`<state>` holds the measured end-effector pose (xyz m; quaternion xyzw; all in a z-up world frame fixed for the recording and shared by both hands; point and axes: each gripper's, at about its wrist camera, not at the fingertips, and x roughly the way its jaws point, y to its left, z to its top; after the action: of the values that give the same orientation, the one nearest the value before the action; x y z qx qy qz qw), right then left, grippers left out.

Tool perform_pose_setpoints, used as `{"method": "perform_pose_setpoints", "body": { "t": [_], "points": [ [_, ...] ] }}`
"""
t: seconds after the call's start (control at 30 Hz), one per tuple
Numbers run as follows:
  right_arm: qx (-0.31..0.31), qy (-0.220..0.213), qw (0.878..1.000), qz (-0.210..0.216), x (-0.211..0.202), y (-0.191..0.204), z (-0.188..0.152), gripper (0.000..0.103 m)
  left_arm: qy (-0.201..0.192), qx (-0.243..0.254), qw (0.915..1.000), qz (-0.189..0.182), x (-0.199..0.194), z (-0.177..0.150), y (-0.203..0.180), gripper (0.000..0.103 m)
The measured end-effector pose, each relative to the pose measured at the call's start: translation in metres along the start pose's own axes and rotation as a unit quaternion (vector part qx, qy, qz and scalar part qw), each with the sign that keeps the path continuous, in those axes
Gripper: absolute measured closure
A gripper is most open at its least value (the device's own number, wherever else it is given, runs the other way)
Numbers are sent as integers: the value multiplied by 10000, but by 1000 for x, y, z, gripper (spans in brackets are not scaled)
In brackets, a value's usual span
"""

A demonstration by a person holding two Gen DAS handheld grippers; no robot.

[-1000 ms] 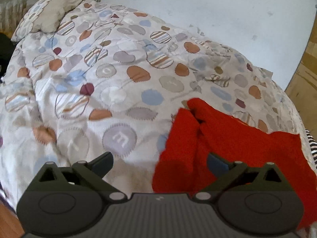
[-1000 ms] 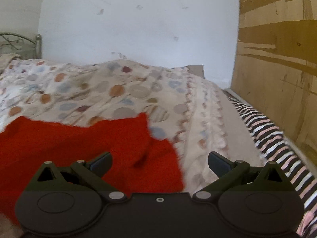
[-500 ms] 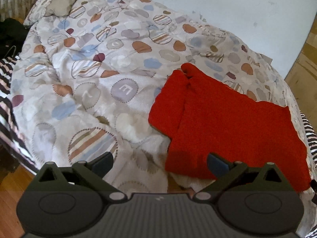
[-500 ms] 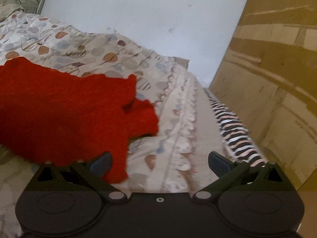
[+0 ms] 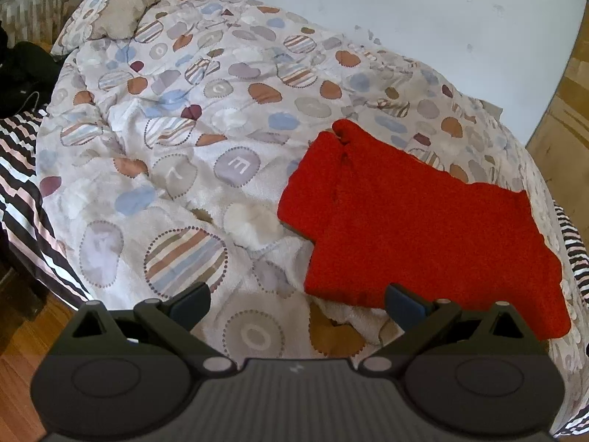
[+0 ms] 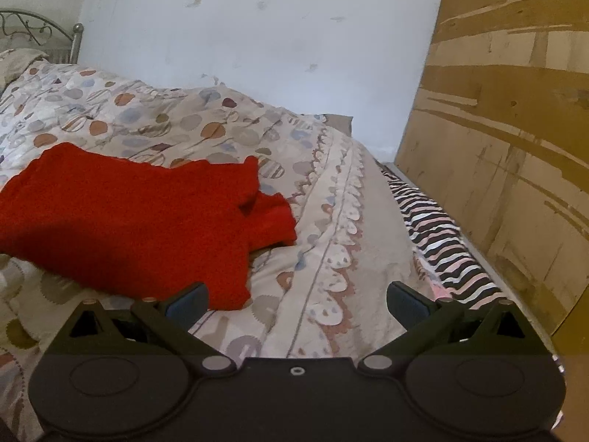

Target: Fold small clothes

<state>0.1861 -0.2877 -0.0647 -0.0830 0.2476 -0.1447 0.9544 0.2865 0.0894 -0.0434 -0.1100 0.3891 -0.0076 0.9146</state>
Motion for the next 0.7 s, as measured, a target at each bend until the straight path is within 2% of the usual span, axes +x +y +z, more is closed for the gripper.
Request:
{"method": "perform_pose_setpoints", "body": {
  "t": [0.13,0.27,0.37,0.7],
  "points": [
    [256,3,9985,482,3,10,-5,0,68,-141,9998,-103,9,-4,1,0],
    [99,-256,9958,876,6,33,-5,0,18,-692,9963,-514,19,-8,10,0],
    [-62,-461,9926,1125,14,48,6,0,-74,-780,9956,-519,27,-4,11,0],
    [-105,-673,9895,1274,79,103,56,0,-435,-755,9944,-599,64,37,10,0]
  ]
}}
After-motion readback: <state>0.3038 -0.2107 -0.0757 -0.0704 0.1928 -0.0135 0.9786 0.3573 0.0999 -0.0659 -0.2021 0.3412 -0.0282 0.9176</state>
